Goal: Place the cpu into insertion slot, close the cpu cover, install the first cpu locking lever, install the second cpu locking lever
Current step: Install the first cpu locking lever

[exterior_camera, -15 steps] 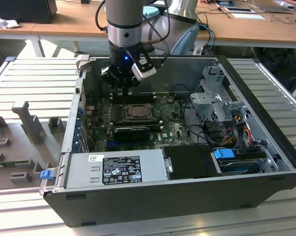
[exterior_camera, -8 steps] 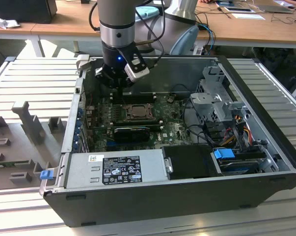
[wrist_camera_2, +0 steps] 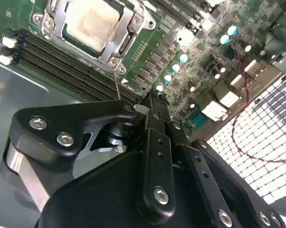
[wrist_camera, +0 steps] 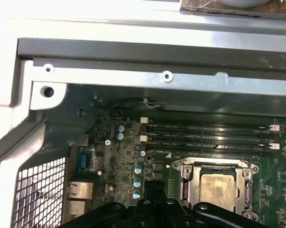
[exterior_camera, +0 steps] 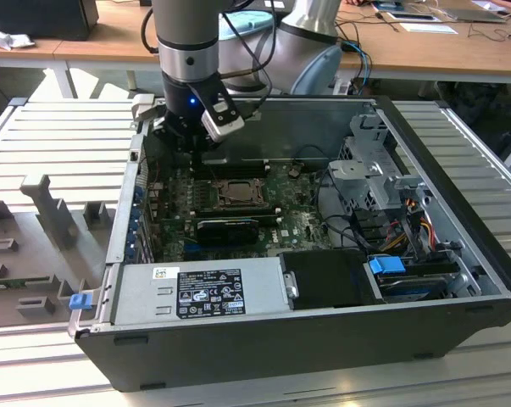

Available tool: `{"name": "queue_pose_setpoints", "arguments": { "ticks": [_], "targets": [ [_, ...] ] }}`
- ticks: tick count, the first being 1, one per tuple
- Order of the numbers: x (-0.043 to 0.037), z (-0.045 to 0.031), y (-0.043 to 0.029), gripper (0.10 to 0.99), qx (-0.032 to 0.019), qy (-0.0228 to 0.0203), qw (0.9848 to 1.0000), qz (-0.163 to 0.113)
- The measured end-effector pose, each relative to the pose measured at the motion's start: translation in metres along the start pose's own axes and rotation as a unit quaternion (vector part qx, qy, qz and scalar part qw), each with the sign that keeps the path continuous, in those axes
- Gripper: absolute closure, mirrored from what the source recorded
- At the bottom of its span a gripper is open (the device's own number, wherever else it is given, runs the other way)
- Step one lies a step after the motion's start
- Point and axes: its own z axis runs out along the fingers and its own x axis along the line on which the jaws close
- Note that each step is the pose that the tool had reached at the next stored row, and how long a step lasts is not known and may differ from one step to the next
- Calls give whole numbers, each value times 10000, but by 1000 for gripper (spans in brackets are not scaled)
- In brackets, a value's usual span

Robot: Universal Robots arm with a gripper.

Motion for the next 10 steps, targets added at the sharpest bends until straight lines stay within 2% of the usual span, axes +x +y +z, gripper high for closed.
{"name": "queue_pose_setpoints", "arguments": {
  "ticks": [6,10],
  "targets": [
    [-7,46,151,980,0,0,10000,0],
    [-9,48,170,980,0,0,10000,-1]
  ]
}}
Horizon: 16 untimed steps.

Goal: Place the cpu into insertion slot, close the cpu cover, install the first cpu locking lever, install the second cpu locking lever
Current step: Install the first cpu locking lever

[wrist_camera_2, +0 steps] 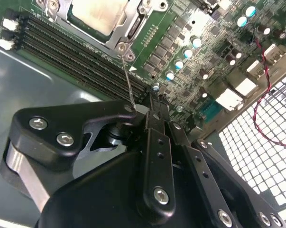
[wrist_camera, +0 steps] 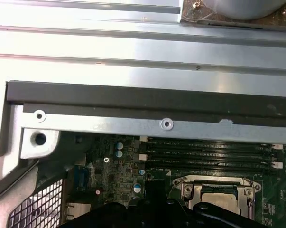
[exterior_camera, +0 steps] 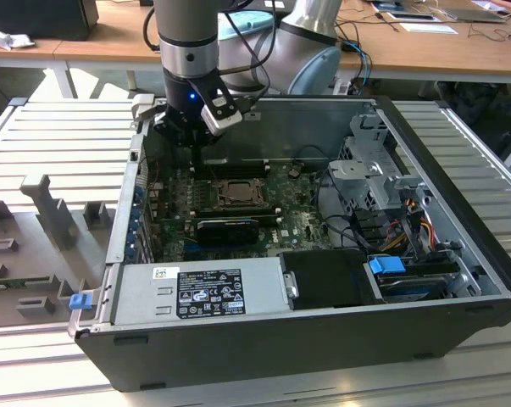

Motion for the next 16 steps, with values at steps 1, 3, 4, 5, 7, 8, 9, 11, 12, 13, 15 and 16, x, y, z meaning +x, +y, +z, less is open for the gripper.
{"name": "queue_pose_setpoints", "arguments": {
  "ticks": [1,3,4,5,7,8,9,11,12,13,15,16],
  "targets": [
    [0,0,0,980,0,0,10000,0],
    [-7,0,1,980,0,0,10000,1],
    [-16,1,0,980,0,0,10000,0],
    [-25,1,0,980,0,0,10000,1],
    [-49,0,-2,980,0,0,10000,1],
    [-61,0,-3,980,0,0,10000,1],
    [-72,0,-3,980,0,0,10000,1],
    [-108,0,-5,980,0,0,10000,0],
    [-142,1,-7,980,0,0,10000,1],
    [-177,2,-9,980,1,0,10000,1],
    [-229,5,-12,980,1,0,10000,0],
    [-245,6,-13,980,1,0,10000,0]
  ]
}}
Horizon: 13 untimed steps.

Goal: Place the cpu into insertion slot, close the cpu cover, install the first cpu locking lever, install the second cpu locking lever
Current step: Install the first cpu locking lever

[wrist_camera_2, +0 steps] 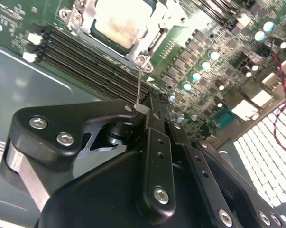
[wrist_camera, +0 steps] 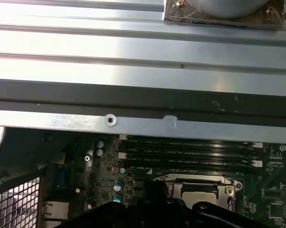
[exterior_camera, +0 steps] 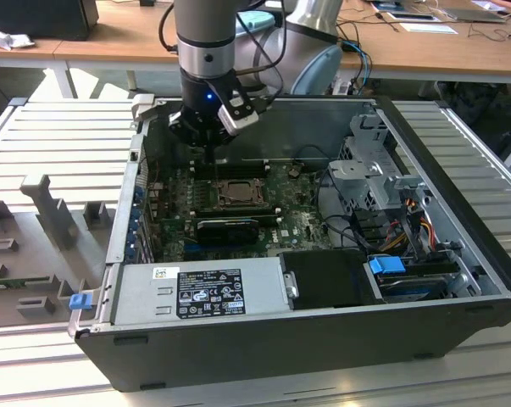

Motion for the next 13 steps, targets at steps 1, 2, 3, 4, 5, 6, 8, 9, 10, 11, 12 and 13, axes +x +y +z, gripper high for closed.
{"name": "queue_pose_setpoints", "arguments": {
  "ticks": [1,2,3,4,5,6,8,9,10,11,12,13],
  "targets": [
    [-24,2,-1,980,0,0,10000,1],
    [-40,3,-2,980,0,0,10000,1],
    [-55,4,-3,980,0,0,10000,1],
    [-71,5,-4,980,0,0,10000,1],
    [-88,6,-5,980,0,0,10000,1],
    [-107,7,-7,980,1,0,10000,0],
    [-154,11,-9,980,3,0,10000,1],
    [-172,12,-10,980,4,0,10000,1],
    [-186,14,-11,980,5,0,10000,1],
    [-202,15,-12,980,6,0,10000,0],
    [-214,17,-13,980,6,0,10000,0],
    [-230,18,-14,980,6,0,10000,0]
  ]
}}
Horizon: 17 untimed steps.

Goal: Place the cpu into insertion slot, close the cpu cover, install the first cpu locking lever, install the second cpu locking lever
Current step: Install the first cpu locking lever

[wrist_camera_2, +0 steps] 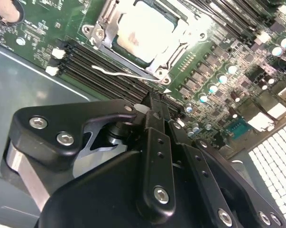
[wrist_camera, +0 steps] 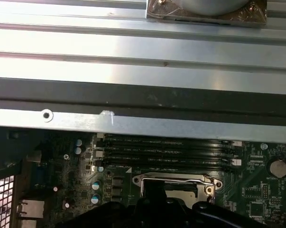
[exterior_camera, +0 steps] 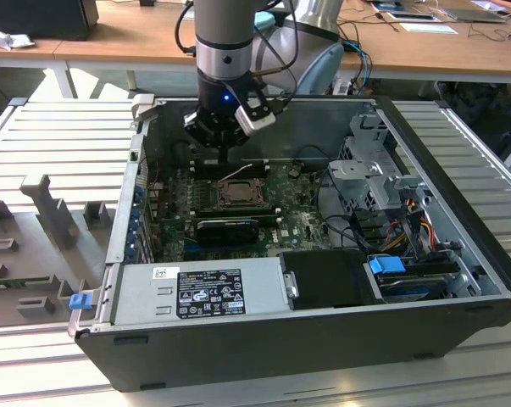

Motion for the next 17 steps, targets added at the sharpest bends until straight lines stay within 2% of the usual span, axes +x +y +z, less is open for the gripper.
{"name": "queue_pose_setpoints", "arguments": {
  "ticks": [6,7,8,9,12,15,17],
  "targets": [
    [-65,33,-6,980,0,0,10000,0],
    [-65,43,-8,980,-39,-1,10000,0],
    [-70,52,-9,980,-137,-7,9999,0],
    [-76,71,-13,980,-163,-11,9999,4],
    [-107,129,-24,980,-171,-10,9999,5],
    [-139,244,-26,980,-170,-8,9999,-8],
    [-156,284,-7,980,-169,-8,9999,-8]
  ]
}}
